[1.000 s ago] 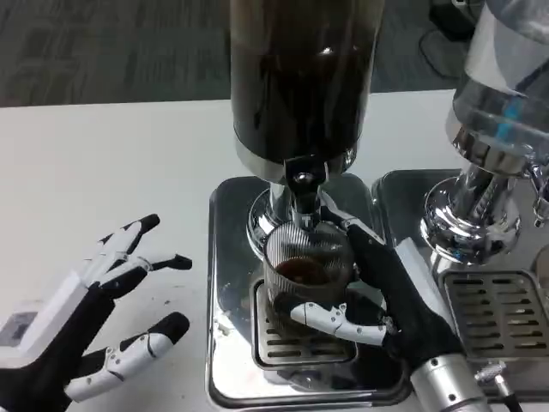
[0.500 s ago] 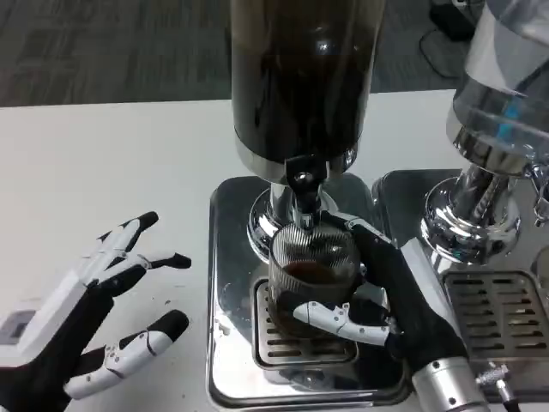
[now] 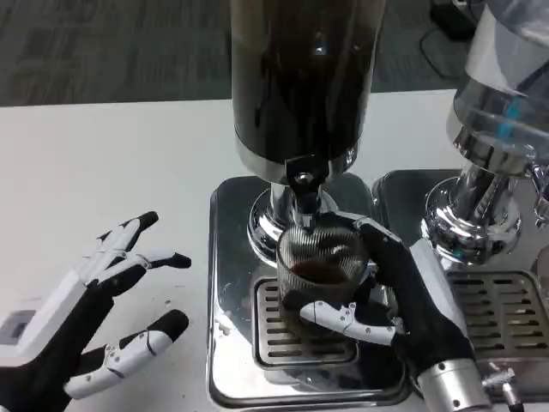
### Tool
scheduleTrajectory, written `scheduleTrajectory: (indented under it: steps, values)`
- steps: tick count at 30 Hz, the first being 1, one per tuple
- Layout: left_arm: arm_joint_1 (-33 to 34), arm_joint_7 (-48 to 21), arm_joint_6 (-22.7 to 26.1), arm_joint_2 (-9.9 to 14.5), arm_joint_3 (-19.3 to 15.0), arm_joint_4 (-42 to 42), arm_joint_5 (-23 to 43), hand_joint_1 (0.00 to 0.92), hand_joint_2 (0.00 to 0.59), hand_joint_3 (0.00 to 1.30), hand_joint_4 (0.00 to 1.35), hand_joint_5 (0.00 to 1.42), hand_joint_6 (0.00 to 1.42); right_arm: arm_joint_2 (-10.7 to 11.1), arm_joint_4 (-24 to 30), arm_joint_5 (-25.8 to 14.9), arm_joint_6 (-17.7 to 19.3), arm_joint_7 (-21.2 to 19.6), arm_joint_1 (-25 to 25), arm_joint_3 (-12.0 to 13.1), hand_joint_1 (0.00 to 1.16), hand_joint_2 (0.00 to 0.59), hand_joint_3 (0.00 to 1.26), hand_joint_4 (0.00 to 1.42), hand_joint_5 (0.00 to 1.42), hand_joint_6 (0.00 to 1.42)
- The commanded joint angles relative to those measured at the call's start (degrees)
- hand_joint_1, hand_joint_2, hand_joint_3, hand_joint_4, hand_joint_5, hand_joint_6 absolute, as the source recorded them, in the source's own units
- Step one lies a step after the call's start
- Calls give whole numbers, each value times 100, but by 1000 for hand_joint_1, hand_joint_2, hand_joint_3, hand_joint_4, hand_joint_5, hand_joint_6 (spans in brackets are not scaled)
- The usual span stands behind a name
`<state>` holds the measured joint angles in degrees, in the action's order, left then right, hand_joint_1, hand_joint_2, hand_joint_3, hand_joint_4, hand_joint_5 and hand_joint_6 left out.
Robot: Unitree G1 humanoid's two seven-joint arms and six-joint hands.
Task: Grasp the cup under the faucet to collect the drink, then remove the cup.
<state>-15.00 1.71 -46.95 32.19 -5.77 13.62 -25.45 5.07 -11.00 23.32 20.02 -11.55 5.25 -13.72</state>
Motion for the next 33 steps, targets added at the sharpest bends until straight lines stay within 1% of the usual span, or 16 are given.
scheduleTrajectory:
  steps: [1,3,7,12,15,18,24,27,29,33]
  values:
    - [76,38,8,38,42,38,-18,0,210,333,0,0,0,-35,81,-58,371,-197,20,70,953,138,376,492,752,1073]
    - [110,31,-21,54,57,67,-23,0,210,333,0,0,0,-32,150,-34,406,-245,55,97,953,138,380,494,761,1077]
    - [192,21,-69,80,90,141,-32,0,207,334,0,0,0,52,287,58,432,-308,123,140,954,138,384,506,767,1106]
    - [265,25,-100,92,117,215,-30,0,206,330,0,0,0,187,558,114,494,-265,351,180,954,138,392,517,779,1128]
    - [313,36,-120,91,139,265,-29,0,205,328,0,0,0,215,642,76,470,-199,468,171,954,138,396,518,779,1131]
    - [348,33,-137,98,171,313,-18,0,205,327,0,0,0,227,779,142,462,-225,549,171,954,138,401,528,783,1134]
    - [404,44,-172,124,221,363,-27,0,205,327,0,0,0,301,1189,101,439,-144,802,254,953,138,403,534,796,1158]
    - [418,34,-198,171,224,346,-43,0,205,325,0,0,0,350,1443,63,388,-61,979,317,945,136,416,534,796,1162]
    - [433,27,-207,206,221,336,-55,0,205,283,0,0,0,406,1627,51,394,-6,1134,355,944,137,416,534,796,1163]
    - [471,-45,-264,310,233,384,16,0,205,261,0,0,0,441,1775,36,411,48,1305,375,940,141,420,534,796,1165]
